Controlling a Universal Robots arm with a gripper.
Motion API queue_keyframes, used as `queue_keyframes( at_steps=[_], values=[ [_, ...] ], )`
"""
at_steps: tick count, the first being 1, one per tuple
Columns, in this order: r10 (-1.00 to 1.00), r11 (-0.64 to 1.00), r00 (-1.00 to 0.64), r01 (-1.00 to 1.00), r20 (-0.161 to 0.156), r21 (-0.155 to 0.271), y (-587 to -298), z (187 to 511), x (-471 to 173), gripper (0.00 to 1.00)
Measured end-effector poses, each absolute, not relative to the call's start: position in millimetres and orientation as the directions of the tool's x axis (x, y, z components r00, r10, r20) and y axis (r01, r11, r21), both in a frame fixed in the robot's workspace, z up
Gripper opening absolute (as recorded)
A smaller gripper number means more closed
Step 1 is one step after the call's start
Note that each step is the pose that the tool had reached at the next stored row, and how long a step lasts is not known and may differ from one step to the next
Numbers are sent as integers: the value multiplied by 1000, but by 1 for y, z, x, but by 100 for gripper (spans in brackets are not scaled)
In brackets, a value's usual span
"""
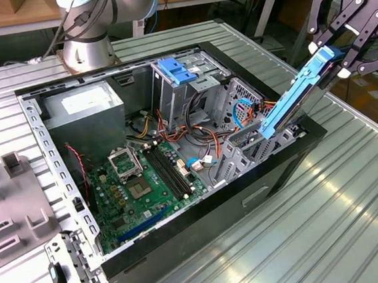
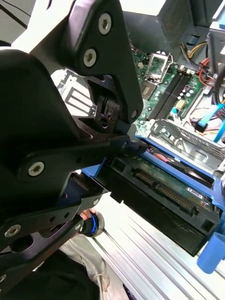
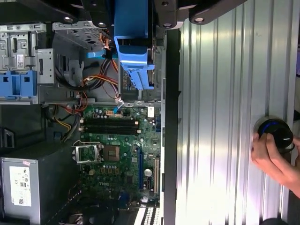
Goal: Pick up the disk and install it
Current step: 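Insert the disk into the insertion slot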
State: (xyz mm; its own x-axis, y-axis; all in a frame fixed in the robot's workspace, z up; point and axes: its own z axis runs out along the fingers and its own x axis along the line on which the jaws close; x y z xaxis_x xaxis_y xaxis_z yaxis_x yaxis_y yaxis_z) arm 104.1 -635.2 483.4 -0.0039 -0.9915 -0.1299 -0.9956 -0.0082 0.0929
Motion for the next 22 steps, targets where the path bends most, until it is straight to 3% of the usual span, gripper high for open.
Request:
queue_keyframes(
  at_steps=[16,22],
  values=[
    [-996,-5,-4,-996,-90,93,-599,470,88,37],
    [-994,-6,-4,-996,-108,93,-599,465,88,37]
  ],
)
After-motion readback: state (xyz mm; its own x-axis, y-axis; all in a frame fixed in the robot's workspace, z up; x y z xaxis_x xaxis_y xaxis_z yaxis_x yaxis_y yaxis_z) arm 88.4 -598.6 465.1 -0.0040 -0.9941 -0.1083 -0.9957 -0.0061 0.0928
